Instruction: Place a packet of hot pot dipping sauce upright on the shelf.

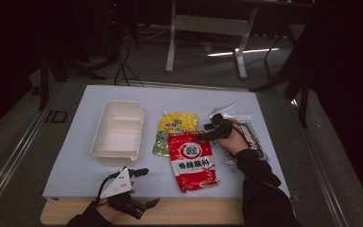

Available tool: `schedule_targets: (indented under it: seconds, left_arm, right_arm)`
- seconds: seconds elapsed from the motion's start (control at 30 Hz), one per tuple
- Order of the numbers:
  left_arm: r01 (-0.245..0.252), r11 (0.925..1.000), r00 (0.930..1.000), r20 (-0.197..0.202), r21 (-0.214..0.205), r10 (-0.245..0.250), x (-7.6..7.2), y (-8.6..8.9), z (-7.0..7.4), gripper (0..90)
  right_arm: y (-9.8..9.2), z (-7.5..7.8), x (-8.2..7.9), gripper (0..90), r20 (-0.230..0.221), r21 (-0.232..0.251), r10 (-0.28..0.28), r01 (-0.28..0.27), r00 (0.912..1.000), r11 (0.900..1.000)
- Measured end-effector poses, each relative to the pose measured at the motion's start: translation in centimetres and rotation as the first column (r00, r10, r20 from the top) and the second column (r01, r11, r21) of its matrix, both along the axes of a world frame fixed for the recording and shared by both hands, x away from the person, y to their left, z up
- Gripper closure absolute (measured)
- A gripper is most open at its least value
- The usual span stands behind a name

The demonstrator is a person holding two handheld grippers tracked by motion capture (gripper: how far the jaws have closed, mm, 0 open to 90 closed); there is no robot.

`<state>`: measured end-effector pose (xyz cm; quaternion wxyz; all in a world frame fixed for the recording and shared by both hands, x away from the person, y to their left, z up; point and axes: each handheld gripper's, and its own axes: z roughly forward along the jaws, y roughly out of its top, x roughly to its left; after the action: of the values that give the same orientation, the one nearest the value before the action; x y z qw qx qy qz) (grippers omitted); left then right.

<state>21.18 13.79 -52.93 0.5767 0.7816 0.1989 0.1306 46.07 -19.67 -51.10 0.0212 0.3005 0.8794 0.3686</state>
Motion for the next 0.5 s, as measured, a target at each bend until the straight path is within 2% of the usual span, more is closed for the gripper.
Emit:
schedule_targets:
  seconds: [0.17, 0.37, 0.43, 0.5]
  left_arm:
    - [0.0, 1.0, 1.0, -0.006, -0.006, 0.0, 0.0, 0.0, 0.0, 2.4]
    - [0.002, 1.0, 1.0, -0.01, -0.008, -0.002, 0.0, 0.0, 0.0, 2.4]
    - [0.003, 1.0, 1.0, -0.009, -0.007, -0.003, 0.0, 0.0, 0.0, 2.4]
    - [0.004, 1.0, 0.9999, -0.011, -0.007, -0.004, 0.0, 0.0, -0.1, 2.4]
  right_arm:
    - [-0.1, -0.6, 0.5, 24.2, -0.045, 0.007, 0.01, -0.01, 0.9989, 0.9999]
    - [0.0, -1.2, 0.7, 27.1, -0.094, -0.018, 0.025, -0.027, 0.9952, 0.9995]
    - [-0.1, -1.5, 0.8, 32.2, -0.119, -0.034, 0.034, -0.038, 0.9924, 0.9987]
    - [-0.1, -1.6, 0.7, 43.0, -0.124, -0.057, 0.043, -0.05, 0.9914, 0.9971]
